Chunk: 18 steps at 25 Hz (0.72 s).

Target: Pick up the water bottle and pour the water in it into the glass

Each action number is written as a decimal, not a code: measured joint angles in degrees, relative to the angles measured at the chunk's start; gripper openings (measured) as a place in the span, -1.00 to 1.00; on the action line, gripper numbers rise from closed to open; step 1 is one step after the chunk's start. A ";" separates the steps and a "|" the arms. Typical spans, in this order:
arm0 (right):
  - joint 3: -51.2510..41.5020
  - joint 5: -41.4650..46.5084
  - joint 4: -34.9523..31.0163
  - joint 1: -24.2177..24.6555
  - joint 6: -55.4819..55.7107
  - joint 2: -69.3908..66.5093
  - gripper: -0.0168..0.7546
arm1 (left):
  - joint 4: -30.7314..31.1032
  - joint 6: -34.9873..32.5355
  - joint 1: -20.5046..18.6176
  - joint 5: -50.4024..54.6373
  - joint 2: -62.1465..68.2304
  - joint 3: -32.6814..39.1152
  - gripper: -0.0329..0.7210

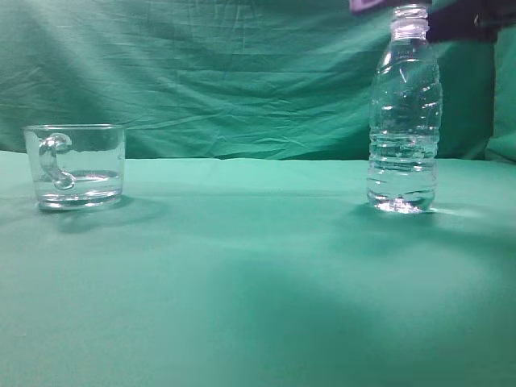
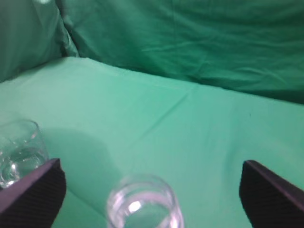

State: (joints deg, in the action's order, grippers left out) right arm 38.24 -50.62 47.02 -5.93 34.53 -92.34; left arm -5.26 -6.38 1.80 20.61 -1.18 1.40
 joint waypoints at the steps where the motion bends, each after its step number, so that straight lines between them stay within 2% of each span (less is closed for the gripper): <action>1: 0.00 0.88 0.56 0.00 1.66 2.21 0.78 | 0.00 0.00 0.00 0.00 0.00 0.00 -0.91; 3: 0.00 3.32 3.09 0.00 5.22 7.87 0.78 | 0.00 0.00 0.00 0.00 0.00 0.00 -0.91; 5: 0.00 6.32 6.29 0.00 8.61 13.56 0.55 | 0.00 0.00 0.00 0.00 0.00 0.00 -0.91; 7: 0.00 9.16 10.15 0.00 14.45 20.20 0.21 | 0.00 0.00 0.00 0.00 0.00 0.00 -0.91; 11: 0.00 12.19 17.67 0.00 26.42 32.83 -0.65 | 0.00 0.00 0.00 0.00 0.00 0.00 -0.91; 12: 0.00 12.79 19.22 0.00 29.33 35.39 -0.76 | 0.00 0.00 0.00 0.00 0.00 0.00 -0.91; 14: 0.00 14.31 23.00 0.00 37.01 41.09 -0.96 | 0.00 0.00 0.00 0.00 0.00 0.00 -0.91; 18: 0.00 17.90 33.15 0.00 50.02 50.70 -0.96 | 0.00 0.00 0.00 0.00 0.00 0.00 -0.91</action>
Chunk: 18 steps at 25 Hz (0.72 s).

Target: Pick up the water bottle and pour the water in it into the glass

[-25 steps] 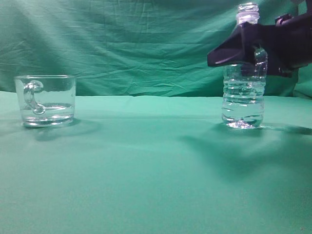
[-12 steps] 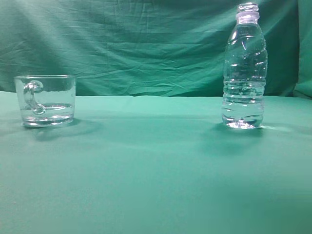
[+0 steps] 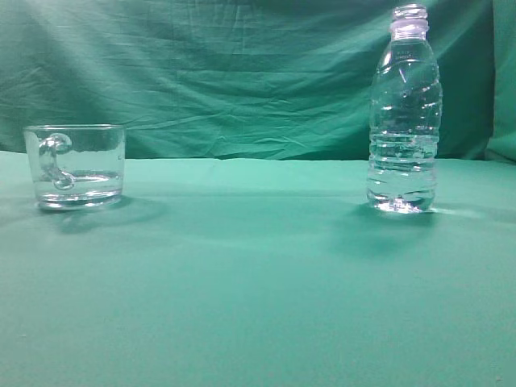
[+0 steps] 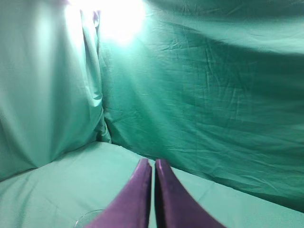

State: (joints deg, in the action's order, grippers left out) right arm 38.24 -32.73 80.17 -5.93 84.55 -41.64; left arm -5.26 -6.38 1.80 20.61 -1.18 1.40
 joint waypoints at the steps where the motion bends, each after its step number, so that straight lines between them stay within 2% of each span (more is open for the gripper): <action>1: 0.00 0.13 2.41 0.00 3.94 1.87 -0.96 | 0.00 0.00 0.00 0.00 0.00 0.00 -0.91; 5: -0.10 -3.36 11.02 0.00 16.07 9.17 -0.96 | 0.00 0.00 0.00 0.00 0.00 0.00 -0.91; 9: -0.19 -10.38 16.28 0.00 18.38 14.64 -0.96 | 0.00 0.00 0.00 0.00 0.00 0.00 -0.91; 12: -0.19 -12.48 17.26 0.00 18.51 17.30 -0.96 | 0.00 0.00 0.00 0.00 0.00 0.00 -0.91; 15: -0.19 -7.77 15.25 0.00 20.01 19.17 -0.96 | 0.00 0.00 0.00 0.00 0.00 0.00 -0.91; 18: -0.19 4.44 10.61 0.00 23.90 20.26 -0.96 | 0.00 0.00 0.00 0.00 0.00 0.00 -0.91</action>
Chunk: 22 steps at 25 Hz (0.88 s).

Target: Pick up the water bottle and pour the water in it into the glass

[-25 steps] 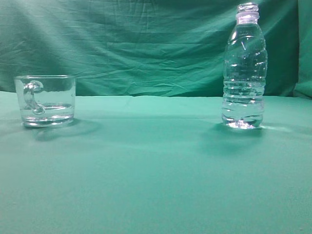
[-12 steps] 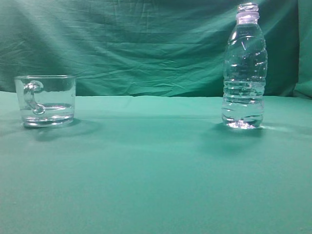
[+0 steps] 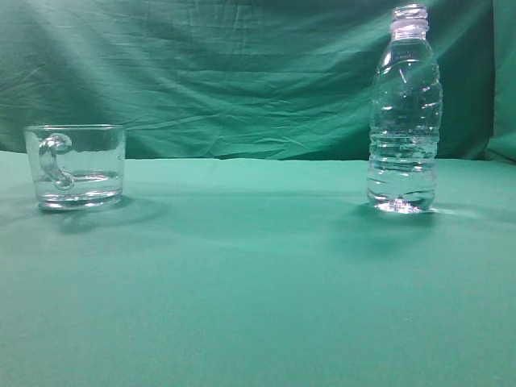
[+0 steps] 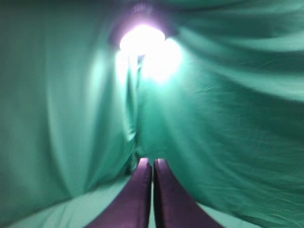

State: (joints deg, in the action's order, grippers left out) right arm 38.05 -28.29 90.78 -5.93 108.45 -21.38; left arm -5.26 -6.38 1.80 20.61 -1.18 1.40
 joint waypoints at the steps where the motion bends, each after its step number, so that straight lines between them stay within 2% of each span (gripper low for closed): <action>1: 0.00 4.81 -0.80 0.00 1.85 0.03 -0.96 | 0.00 0.00 0.00 0.00 0.00 0.00 -0.91; 4: -0.35 17.35 -2.60 0.00 3.89 0.03 -0.96 | 0.00 0.00 0.00 0.00 0.00 0.00 -0.91; 6: -1.99 24.44 -7.35 0.00 -1.44 0.03 -0.96 | 0.00 0.00 0.00 0.00 0.00 0.00 -0.91; 8: -4.48 30.21 -18.08 0.00 -13.87 0.13 -0.96 | 0.00 0.00 0.00 0.00 0.00 0.00 -0.91; 10: -7.40 34.73 -32.62 0.00 -32.03 0.13 -0.96 | 0.00 0.00 0.00 0.00 0.00 0.00 -0.91; 14: -12.12 38.77 -59.38 0.00 -66.89 0.73 -0.96 | 0.00 0.00 0.00 0.00 0.00 0.00 -0.91; 16: -14.75 40.53 -70.17 0.00 -80.17 2.86 -0.96 | 0.00 0.00 0.00 0.00 0.00 0.00 -0.91; 18: -17.59 42.17 -77.59 0.00 -89.28 6.49 -0.96 | 0.00 0.00 0.00 0.00 0.00 0.00 -0.91; 22: -24.62 45.33 -81.34 0.00 -95.19 13.97 -0.96 | 0.00 0.00 0.00 0.00 0.00 0.00 -0.91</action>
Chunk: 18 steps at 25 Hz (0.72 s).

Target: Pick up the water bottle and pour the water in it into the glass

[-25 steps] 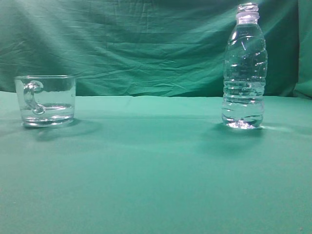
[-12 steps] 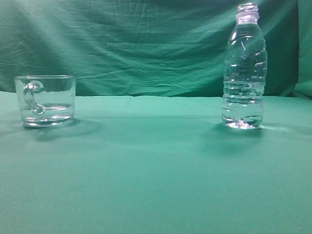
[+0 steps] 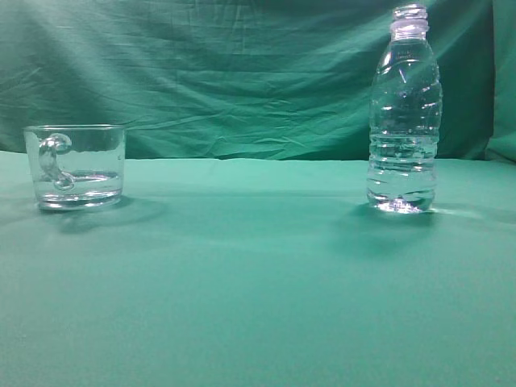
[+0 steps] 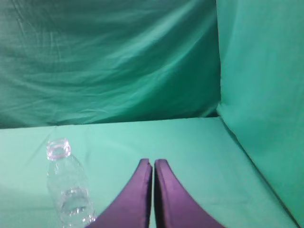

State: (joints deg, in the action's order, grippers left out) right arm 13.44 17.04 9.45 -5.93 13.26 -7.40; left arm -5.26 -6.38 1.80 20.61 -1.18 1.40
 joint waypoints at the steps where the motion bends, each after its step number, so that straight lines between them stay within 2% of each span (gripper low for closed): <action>1: -1.85 0.77 -0.18 0.00 -0.27 1.94 -0.96 | 0.00 0.00 0.00 0.00 0.00 0.00 -0.91; 9: -14.22 3.44 -4.22 0.00 -0.76 7.88 -0.96 | 0.00 0.00 0.00 0.00 0.00 0.00 -0.91; 18: -15.03 5.15 -6.08 0.00 -3.45 7.91 -0.96 | 0.00 0.00 0.00 0.00 0.00 0.00 -0.91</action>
State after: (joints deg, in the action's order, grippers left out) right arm -1.59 22.19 3.36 -5.93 9.81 0.51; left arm -5.26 -6.38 1.80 20.61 -1.18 1.40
